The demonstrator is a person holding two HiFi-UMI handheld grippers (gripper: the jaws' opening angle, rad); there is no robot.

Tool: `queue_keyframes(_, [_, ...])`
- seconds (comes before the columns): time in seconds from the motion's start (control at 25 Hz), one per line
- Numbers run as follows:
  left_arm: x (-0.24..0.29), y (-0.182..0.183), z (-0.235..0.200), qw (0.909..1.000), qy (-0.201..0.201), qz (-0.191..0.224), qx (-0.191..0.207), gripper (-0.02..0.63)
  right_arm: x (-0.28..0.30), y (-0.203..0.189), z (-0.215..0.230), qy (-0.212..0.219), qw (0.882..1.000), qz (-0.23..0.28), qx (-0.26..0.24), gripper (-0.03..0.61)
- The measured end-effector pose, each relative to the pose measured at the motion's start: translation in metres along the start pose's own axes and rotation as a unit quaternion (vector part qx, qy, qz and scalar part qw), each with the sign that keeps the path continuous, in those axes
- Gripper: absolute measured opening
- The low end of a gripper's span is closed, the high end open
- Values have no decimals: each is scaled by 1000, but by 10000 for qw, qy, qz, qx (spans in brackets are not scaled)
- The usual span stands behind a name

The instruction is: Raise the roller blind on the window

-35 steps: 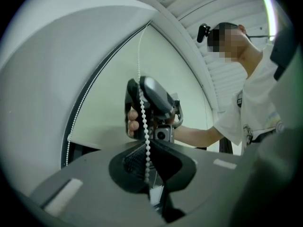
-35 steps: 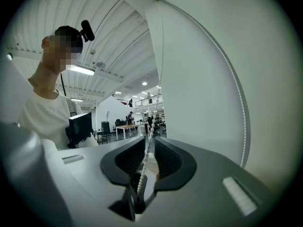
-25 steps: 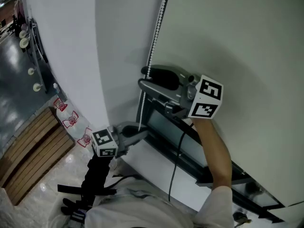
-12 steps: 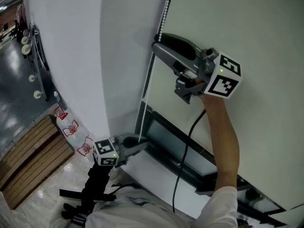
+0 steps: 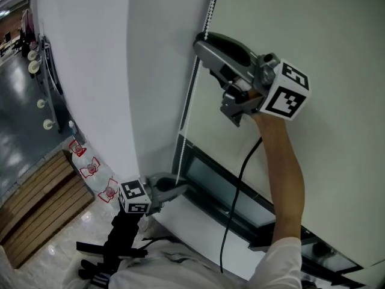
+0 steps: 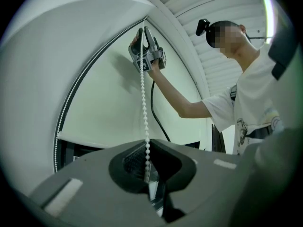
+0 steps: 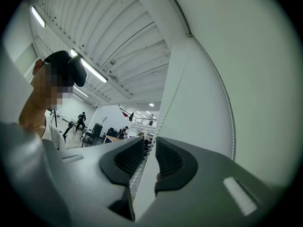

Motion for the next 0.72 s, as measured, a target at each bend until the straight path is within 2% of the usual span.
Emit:
queue_keyframes(0.16, [-1,-2,0,10000,30,2,-33,-2,-2,3,-2,-60,9999,118,12,23])
queue_keyframes(0.4, [-2,-4,-1,10000,13,-26,-45,-2,-5,-1,1,-91,9986,174,491,18])
queue_keyframes(0.56, [-2,-4,1,10000,-3,-29,-91,-2,-4,-3,1,-135,9984,4,547,17])
queue_keyframes(0.72, [0,-2,0,9999,1,-22,-132,-2,-2,-2,-3,-17,9975,64,700,15])
Point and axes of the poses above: the fingertips, and each gripper's own axes: x forward along the fingers, z to its right, y out of its top, the point moved 2 cm from there along -x, backward along the fingers, and after that the axes turned 2 degrees about z, right-handed, at the moved point
